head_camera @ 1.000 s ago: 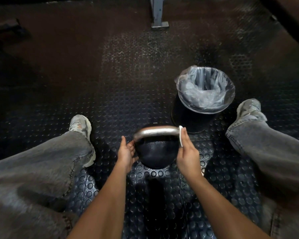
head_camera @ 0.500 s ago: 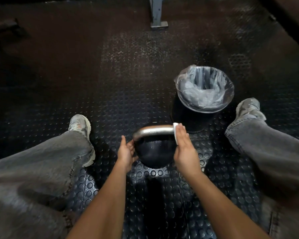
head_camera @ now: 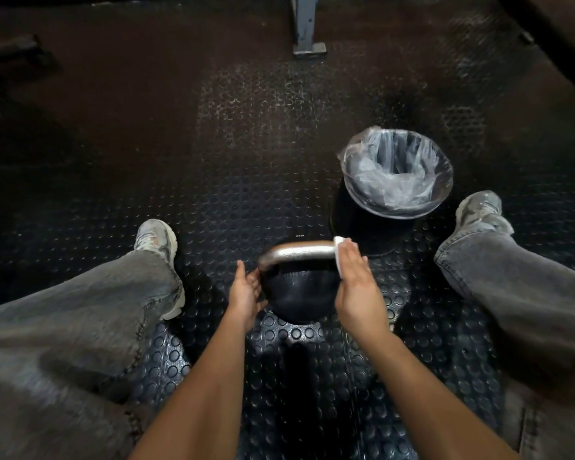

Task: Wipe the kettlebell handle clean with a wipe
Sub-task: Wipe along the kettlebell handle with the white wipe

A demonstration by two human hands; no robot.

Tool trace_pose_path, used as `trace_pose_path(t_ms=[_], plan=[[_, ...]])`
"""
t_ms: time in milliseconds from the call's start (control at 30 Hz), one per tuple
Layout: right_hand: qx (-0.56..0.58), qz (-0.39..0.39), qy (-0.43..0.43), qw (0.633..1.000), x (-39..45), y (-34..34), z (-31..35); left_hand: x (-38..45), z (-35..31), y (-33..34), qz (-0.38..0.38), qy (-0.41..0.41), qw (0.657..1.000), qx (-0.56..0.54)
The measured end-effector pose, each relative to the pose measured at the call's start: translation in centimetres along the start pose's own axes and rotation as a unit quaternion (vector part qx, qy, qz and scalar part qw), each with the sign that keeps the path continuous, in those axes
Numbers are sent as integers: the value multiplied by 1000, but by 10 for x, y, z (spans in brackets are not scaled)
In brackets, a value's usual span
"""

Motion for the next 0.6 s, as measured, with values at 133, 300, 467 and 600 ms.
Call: trace_pose_path(t_ms=[133, 300, 467, 600], plan=[[-6, 30, 124, 992, 29, -1, -19, 1, 1, 0, -2, 0, 1000, 4], [-37, 59, -46, 997, 38, 4, 26, 2, 2, 0, 0, -1, 1000, 1], [-9, 24, -70, 997, -2, -2, 23, 5, 3, -1, -10, -3, 1000, -6], [65, -9, 158, 985, -3, -3, -23, 7, 3, -2, -9, 5, 1000, -2]])
Point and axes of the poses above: each hand's wrist, its own x-axis towards the middle knuckle, its own y-axis out of the palm, z = x × y, the point moved 8 cm from there along x, towards the middle knuckle, and after that the axes turned 12 degrees about -z, right-handed, at the moved point
